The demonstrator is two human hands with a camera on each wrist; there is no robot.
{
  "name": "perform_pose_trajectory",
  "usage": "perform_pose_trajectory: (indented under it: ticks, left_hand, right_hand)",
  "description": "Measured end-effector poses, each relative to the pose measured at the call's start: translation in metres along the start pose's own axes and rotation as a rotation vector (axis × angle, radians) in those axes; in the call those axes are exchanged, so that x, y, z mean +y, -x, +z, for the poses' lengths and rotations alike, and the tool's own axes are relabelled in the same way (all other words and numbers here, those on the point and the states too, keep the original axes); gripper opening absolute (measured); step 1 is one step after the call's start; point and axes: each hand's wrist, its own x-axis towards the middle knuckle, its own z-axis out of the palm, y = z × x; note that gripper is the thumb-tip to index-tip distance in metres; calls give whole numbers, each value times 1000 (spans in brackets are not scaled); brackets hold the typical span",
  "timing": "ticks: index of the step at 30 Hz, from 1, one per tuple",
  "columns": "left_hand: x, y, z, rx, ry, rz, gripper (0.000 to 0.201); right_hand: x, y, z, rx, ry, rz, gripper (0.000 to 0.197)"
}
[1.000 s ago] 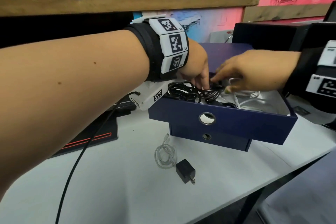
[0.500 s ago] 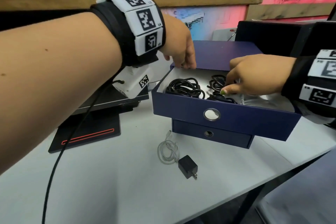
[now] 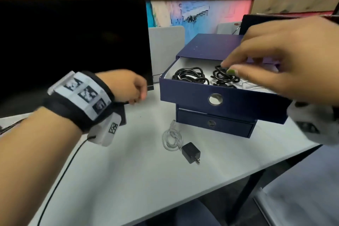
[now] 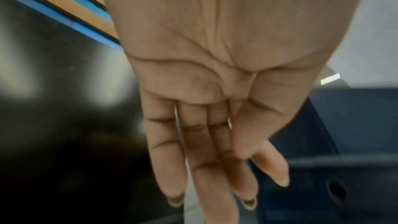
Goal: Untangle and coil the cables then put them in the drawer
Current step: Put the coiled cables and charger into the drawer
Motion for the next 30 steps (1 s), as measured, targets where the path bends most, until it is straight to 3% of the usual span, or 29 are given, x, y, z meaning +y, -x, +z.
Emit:
perform_pose_trajectory:
  ticks: [2, 6, 10, 12, 16, 20, 25, 30]
  left_hand:
    - [-10, -10, 33, -108, -47, -18, 25]
    - [-15, -30, 87, -217, -81, -46, 27]
    - [-2, -43, 122, -230, -41, -84, 56]
    - [8, -47, 132, -240, 17, -103, 64]
    - [26, -55, 147, -252, 88, -107, 72]
    - [39, -62, 158, -233, 57, -117, 77]
    - [36, -65, 160, -270, -105, -21, 39]
    - [19, -49, 139, -177, -57, 64, 39]
  right_hand:
    - [-27, 10, 8, -2, -97, -31, 20]
    - [-64, 28, 59, -171, -243, -41, 26]
    - [-74, 41, 145, -578, -225, 174, 23]
    - [-70, 46, 179, -705, -201, 304, 29]
    - [-61, 48, 214, -722, -214, 519, 44]
    - [-59, 44, 226, -734, -195, 564, 52]
    - [-57, 44, 232, -688, -230, 589, 39]
    - [-50, 46, 225, -616, -424, 686, 31]
